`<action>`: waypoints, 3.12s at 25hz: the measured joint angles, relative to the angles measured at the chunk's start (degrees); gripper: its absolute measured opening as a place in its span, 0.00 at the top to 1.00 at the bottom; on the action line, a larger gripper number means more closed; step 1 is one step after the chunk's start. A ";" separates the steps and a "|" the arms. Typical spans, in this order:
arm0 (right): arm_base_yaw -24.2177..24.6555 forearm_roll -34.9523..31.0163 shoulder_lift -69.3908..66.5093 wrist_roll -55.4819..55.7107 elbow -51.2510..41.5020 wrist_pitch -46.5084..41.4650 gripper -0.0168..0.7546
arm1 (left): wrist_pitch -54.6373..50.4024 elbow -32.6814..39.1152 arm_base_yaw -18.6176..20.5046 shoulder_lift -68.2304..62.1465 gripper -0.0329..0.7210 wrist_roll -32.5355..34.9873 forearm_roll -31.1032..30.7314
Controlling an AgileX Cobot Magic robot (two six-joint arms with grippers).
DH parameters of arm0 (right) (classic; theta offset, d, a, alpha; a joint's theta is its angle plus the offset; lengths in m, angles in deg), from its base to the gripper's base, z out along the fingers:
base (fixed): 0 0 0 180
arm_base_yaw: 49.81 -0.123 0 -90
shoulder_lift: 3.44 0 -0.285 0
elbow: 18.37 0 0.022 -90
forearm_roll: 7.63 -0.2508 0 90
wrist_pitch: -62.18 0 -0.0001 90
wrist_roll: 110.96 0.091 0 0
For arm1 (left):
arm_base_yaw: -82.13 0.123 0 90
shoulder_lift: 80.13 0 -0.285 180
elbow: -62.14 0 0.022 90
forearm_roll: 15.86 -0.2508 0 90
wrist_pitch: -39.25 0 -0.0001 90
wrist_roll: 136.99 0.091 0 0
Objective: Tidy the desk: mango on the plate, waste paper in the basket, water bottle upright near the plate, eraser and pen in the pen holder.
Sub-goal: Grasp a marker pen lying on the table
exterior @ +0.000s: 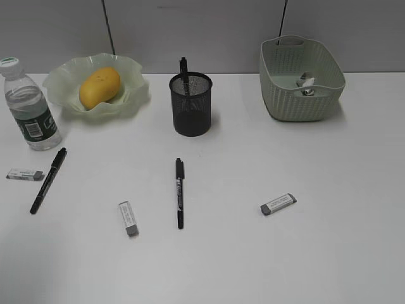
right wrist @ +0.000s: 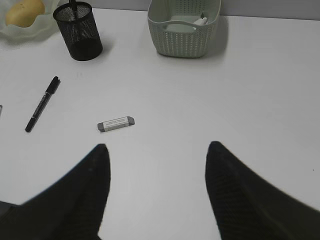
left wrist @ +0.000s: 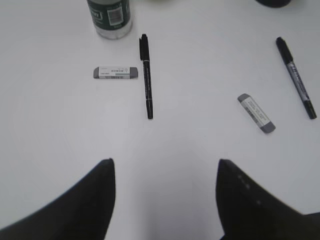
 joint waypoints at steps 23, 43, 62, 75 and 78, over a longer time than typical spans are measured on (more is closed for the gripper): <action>0.00 0.14 0.04 0.23 -0.05 0.00 0.35 | -1.42 -31.59 -3.98 -60.66 0.29 5.35 -2.54; 0.00 0.18 0.11 0.30 -0.05 -0.05 0.35 | -3.50 -43.90 -2.37 -77.70 0.29 12.19 -3.91; 0.00 0.18 0.11 0.30 -0.05 -0.05 0.35 | -0.95 -44.25 -2.26 -80.30 0.36 12.97 -2.98; 0.00 0.18 0.11 0.30 -0.05 -0.05 0.36 | -2.48 -44.25 -6.42 -80.30 0.77 13.55 -3.21; 0.00 0.18 0.11 0.36 -0.05 -0.05 0.36 | -2.42 -44.25 -6.49 -80.30 0.80 13.49 -3.91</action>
